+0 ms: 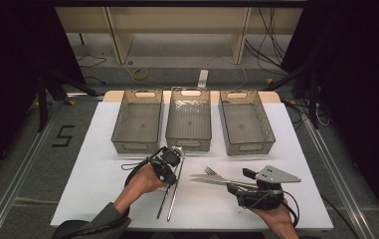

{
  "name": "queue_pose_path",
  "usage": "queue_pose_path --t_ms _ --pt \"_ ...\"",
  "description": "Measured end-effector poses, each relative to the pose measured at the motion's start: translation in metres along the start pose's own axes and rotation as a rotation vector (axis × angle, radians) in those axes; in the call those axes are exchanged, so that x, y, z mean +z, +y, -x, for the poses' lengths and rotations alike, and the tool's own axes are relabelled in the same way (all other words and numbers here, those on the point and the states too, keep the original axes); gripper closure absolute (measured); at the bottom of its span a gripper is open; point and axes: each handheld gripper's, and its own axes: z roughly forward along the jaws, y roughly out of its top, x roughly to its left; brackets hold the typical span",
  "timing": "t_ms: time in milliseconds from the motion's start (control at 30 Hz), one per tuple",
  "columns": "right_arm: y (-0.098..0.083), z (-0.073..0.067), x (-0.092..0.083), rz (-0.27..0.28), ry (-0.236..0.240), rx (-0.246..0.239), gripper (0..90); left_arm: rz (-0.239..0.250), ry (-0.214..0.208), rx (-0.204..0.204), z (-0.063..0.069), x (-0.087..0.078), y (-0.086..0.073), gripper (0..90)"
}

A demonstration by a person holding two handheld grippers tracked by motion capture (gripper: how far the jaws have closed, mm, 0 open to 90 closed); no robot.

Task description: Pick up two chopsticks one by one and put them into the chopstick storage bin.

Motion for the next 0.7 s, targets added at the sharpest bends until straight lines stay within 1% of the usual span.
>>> queue_pose_path --t_ms 167,233,333,700 --pt "-0.0003 0.0001 0.0008 -0.004 0.003 -0.001 24.5 -0.005 -0.001 0.003 0.0003 0.0002 0.0009 73.8" --pt "-0.0004 -0.0001 0.0008 -0.005 0.003 0.0 24.5 0.0 0.002 -0.005 0.0012 0.0006 0.0011 74.0" --pt "-0.0004 -0.0002 0.0007 -0.006 0.003 0.0 24.5 -0.003 0.008 -0.006 0.0025 0.0006 0.0017 76.0" --pt "-0.0005 -0.0003 0.0007 -0.009 0.004 -0.006 24.6 0.006 -0.01 -0.009 0.0016 0.0007 0.0011 82.9"
